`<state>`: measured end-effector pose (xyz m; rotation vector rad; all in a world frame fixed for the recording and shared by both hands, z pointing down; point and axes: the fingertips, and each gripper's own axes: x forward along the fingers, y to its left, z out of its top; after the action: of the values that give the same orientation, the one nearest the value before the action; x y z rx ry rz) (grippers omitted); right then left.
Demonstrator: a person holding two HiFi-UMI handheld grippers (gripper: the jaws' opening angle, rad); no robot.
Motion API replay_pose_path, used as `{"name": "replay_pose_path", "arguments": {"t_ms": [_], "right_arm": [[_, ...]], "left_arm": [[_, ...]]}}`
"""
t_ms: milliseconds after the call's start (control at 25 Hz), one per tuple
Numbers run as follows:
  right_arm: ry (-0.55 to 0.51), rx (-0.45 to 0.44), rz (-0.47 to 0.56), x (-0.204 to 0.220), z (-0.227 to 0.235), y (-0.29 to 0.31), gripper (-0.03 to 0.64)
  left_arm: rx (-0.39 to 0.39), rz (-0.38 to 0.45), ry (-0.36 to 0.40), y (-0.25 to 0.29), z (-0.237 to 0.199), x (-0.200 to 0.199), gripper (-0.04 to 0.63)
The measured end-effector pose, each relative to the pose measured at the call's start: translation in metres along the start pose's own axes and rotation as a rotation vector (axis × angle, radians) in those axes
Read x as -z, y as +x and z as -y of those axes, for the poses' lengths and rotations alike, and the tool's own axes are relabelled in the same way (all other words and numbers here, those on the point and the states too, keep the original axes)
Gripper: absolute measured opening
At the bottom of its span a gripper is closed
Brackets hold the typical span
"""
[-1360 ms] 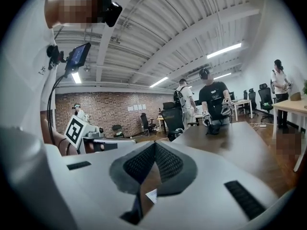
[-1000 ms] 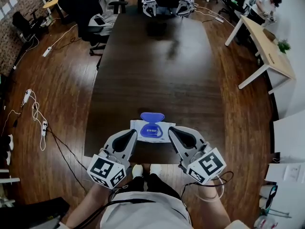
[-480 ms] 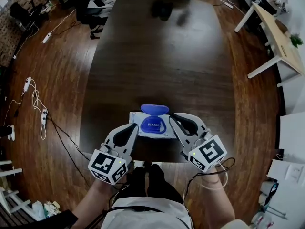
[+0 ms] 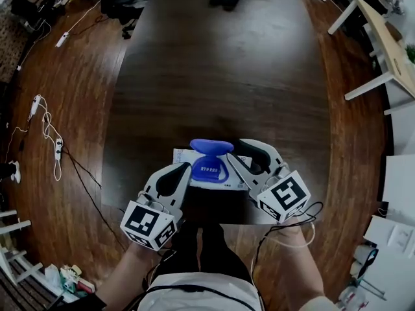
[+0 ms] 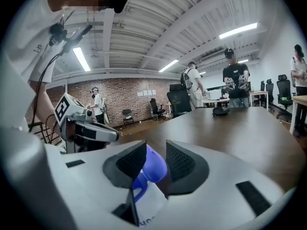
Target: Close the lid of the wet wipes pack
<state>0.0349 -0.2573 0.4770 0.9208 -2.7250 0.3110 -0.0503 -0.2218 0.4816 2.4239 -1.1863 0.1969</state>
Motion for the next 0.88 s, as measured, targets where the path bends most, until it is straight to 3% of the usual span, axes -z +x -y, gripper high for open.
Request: {"name": "replay_pose_path", "arguments": {"t_ms": [320,880], "right_arm": [[-0.030,-0.046,-0.069,0.026,0.005,0.025,0.126],[-0.030,-0.083,-0.089,0.035,-0.004,0.027,0.126]], "left_arm": [[-0.026,-0.016,-0.025,0.002,-0.012,0.011,0.002],[-0.034,-0.003,-0.042,0.001,-0.010,0.004,0.002]]}}
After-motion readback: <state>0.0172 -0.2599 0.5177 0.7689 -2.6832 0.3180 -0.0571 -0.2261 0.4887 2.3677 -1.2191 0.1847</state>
